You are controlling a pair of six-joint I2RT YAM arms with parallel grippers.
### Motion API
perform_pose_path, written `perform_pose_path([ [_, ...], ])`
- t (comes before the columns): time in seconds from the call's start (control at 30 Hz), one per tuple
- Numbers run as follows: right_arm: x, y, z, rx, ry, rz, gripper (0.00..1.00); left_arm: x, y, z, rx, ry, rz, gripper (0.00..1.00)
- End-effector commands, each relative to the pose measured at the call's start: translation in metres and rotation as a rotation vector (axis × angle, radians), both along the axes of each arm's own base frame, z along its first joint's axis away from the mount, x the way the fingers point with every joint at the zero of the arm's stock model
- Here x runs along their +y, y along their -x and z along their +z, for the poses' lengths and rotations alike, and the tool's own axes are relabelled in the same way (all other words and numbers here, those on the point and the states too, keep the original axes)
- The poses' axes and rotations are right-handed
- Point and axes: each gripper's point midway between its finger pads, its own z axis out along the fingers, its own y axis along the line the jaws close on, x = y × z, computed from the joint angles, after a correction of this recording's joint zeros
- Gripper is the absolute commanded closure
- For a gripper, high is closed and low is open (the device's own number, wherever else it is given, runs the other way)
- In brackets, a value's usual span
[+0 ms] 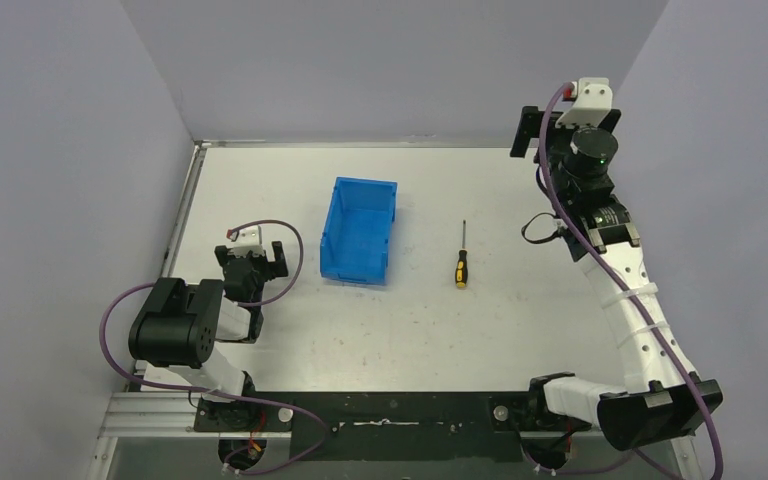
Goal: Put the screwdriver in the bin
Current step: Pick up the screwdriver from the center of the board.
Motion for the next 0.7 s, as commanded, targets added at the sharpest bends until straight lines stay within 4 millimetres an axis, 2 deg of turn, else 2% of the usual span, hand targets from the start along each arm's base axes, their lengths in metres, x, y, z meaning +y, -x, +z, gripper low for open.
perform_pose_path([
  [0.0, 0.002, -0.001, 0.005, 0.057, -0.041, -0.011, 0.0, -0.001, -0.013, 0.022, -0.08, -0.001, -0.006, 0.03],
  [0.07, 0.008, -0.004, 0.006, 0.074, -0.041, 0.016, 0.0, -0.001, -0.013, 0.022, -0.08, -0.001, -0.006, 0.03],
  [0.27, 0.018, -0.018, -0.013, 0.189, -0.086, 0.03, 0.0, -0.001, -0.013, 0.022, -0.08, -0.001, -0.006, 0.03],
  [0.47, 0.028, -0.034, -0.043, 0.314, -0.14, 0.029, 0.0, -0.001, -0.013, 0.022, -0.08, -0.002, -0.006, 0.03],
  [0.67, 0.042, -0.043, -0.085, 0.423, -0.153, 0.066, 0.0, -0.001, -0.013, 0.022, -0.08, -0.001, -0.006, 0.03],
])
